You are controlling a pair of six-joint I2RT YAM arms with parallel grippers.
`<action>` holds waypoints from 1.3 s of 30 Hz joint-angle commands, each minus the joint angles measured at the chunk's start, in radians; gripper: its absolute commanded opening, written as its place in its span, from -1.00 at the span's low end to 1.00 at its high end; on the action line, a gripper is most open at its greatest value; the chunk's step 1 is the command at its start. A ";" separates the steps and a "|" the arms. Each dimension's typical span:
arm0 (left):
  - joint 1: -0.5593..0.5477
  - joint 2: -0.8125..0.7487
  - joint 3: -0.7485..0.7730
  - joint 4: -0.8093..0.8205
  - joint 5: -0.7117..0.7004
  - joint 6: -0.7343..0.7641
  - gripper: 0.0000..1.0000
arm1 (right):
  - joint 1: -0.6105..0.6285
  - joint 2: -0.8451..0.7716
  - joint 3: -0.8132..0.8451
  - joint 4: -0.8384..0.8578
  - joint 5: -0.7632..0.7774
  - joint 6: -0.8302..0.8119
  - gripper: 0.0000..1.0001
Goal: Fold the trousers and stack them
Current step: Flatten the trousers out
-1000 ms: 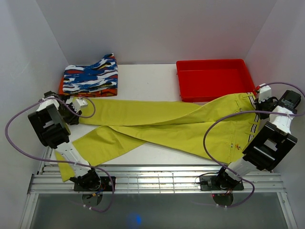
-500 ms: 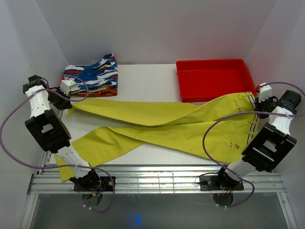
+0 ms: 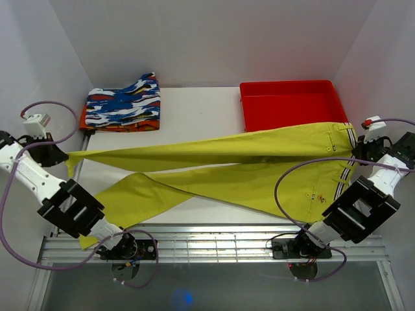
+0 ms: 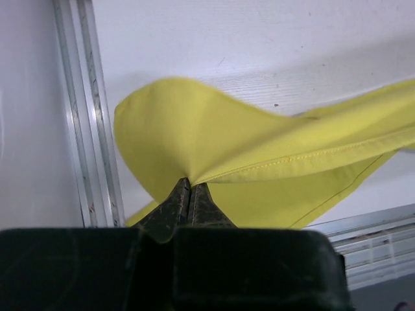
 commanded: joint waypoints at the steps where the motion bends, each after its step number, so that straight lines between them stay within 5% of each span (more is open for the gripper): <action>1: 0.139 -0.160 -0.022 0.026 0.034 -0.022 -1.00 | -0.110 -0.067 -0.001 0.094 -0.061 -0.036 -0.85; 5: 0.142 -0.185 -0.086 0.050 0.048 -0.044 -1.00 | -0.124 -0.076 -0.019 0.060 -0.079 -0.097 -0.85; 9: 0.063 -0.015 -0.084 0.176 -0.011 -0.314 -1.00 | -0.035 0.003 -0.004 0.089 0.016 -0.032 -0.85; 19: -0.225 0.620 0.428 0.409 -0.093 -0.736 -1.00 | 0.259 0.316 0.232 0.206 0.318 0.252 -0.85; 21: -0.255 0.698 0.601 0.409 -0.120 -0.765 -0.58 | 0.296 0.391 0.335 0.191 0.390 0.286 -0.77; 22: -0.288 0.750 0.648 0.406 -0.144 -0.764 -0.34 | 0.304 0.415 0.373 0.174 0.413 0.310 -0.47; 24: -0.322 0.760 0.726 0.373 -0.187 -0.706 0.13 | 0.310 0.470 0.499 0.065 0.450 0.320 -0.17; 25: -0.329 0.740 0.720 0.354 -0.189 -0.669 0.32 | 0.310 0.476 0.529 0.019 0.464 0.311 0.16; 27: -0.332 0.675 0.612 0.304 -0.196 -0.536 0.61 | 0.304 0.440 0.535 -0.069 0.461 0.263 0.38; 29: -0.319 0.537 0.494 0.276 -0.213 -0.424 0.65 | 0.295 0.346 0.470 -0.075 0.442 0.158 0.92; 32: -0.269 0.371 0.279 0.189 -0.198 -0.180 0.68 | 0.278 0.237 0.364 -0.127 0.418 0.002 0.82; 36: -0.186 0.263 0.100 -0.010 -0.213 0.121 0.64 | 0.261 0.163 0.338 -0.416 0.344 -0.200 0.80; 39: -0.135 0.188 -0.094 -0.014 -0.287 0.292 0.60 | 0.259 0.123 0.330 -0.596 0.286 -0.389 0.88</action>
